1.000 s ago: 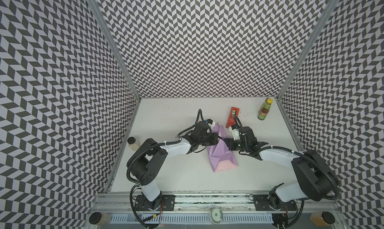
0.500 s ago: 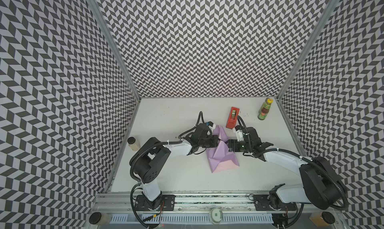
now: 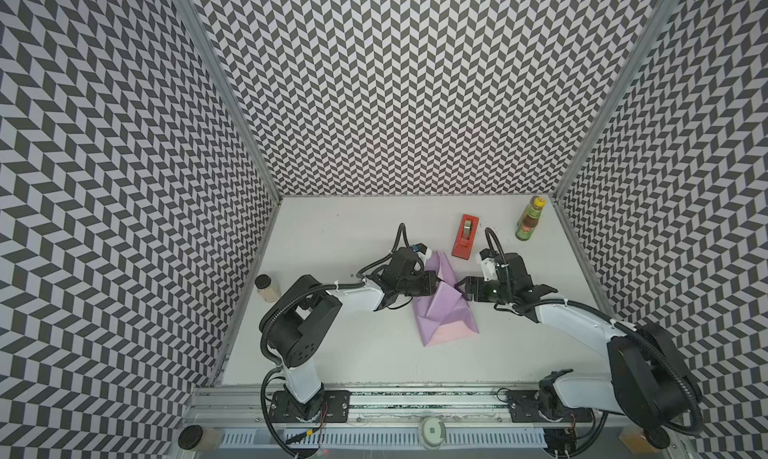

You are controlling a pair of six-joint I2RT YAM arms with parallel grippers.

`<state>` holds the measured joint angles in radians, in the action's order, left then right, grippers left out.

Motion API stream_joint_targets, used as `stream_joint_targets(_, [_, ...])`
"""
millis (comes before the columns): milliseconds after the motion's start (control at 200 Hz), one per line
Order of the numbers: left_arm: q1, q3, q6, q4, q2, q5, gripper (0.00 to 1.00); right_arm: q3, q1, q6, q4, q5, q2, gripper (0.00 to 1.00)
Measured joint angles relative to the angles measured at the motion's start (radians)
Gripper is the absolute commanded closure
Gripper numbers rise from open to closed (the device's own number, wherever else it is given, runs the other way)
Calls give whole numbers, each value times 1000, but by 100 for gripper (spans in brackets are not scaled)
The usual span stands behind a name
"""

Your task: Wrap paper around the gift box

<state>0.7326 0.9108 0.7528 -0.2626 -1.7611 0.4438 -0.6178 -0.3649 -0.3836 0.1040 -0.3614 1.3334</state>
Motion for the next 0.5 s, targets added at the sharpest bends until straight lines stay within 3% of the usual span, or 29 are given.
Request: stream_joint_targets(501, [0, 16, -7, 20, 0, 11, 98, 23, 0, 2, -106, -89, 71, 29])
